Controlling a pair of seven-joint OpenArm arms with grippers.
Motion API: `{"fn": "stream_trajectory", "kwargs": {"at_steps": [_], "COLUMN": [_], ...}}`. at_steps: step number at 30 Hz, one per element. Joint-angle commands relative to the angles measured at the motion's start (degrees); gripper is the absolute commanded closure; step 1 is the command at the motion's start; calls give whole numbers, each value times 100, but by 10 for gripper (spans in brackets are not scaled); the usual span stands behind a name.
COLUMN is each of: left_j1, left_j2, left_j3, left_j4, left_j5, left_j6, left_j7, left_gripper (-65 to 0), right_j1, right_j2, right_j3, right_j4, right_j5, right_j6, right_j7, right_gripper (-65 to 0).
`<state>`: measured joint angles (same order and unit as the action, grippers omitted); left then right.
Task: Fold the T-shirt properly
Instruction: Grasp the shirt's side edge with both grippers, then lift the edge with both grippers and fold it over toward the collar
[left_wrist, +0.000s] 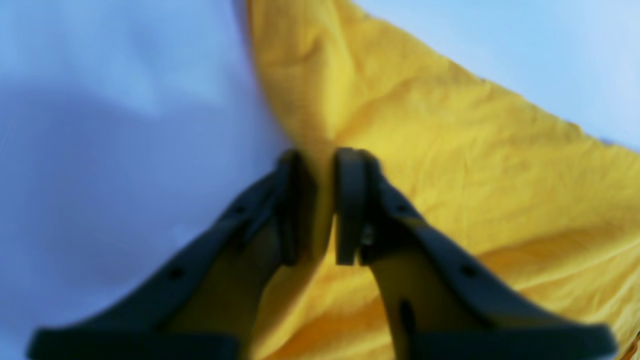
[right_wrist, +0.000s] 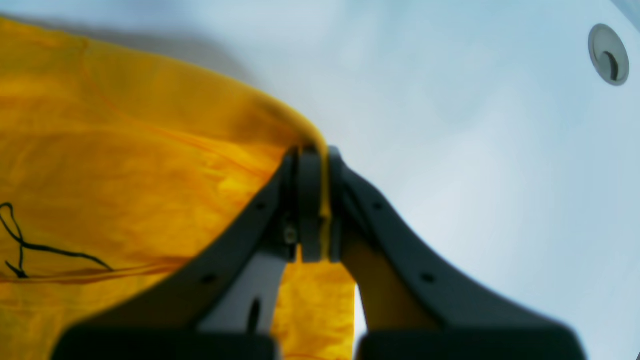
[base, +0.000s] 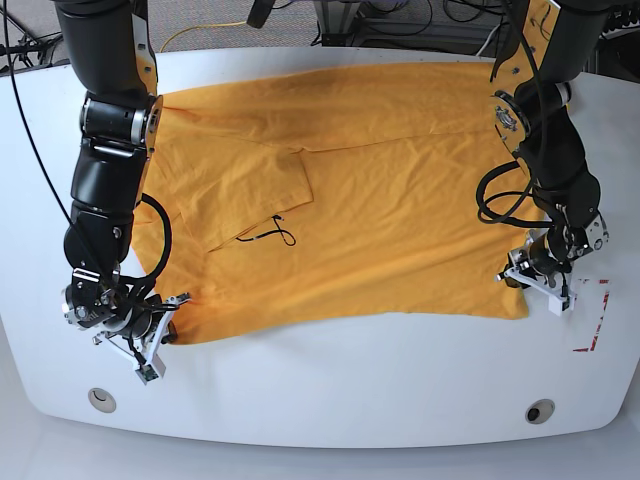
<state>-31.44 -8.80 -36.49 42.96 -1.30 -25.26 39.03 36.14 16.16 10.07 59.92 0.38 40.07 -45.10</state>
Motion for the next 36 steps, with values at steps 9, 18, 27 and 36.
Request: {"fn": "stream_trajectory", "kwargs": {"at_steps": [9, 18, 27, 36], "left_j1": [45, 265, 968, 2014], "left_j2": [-30, 84, 146, 137], "left_j3": [23, 23, 58, 585], "left_j4": [1370, 2513, 3533, 4755], "left_j5": [-24, -41, -41, -41], "left_j6": [-529, -934, -1470, -1474], "left_j7": [410, 893, 928, 928], "left_gripper": [-11, -11, -13, -13], "right_j1": [461, 637, -480, -1974], "right_j2": [76, 76, 146, -3], "right_j3": [9, -26, 18, 44], "right_j4": [316, 1142, 3102, 4808], "right_j5": [45, 36, 80, 28], "right_j6": [-7, -7, -7, -7], "right_j7": [119, -549, -1780, -2307], "right_gripper": [0, 0, 0, 0]}}
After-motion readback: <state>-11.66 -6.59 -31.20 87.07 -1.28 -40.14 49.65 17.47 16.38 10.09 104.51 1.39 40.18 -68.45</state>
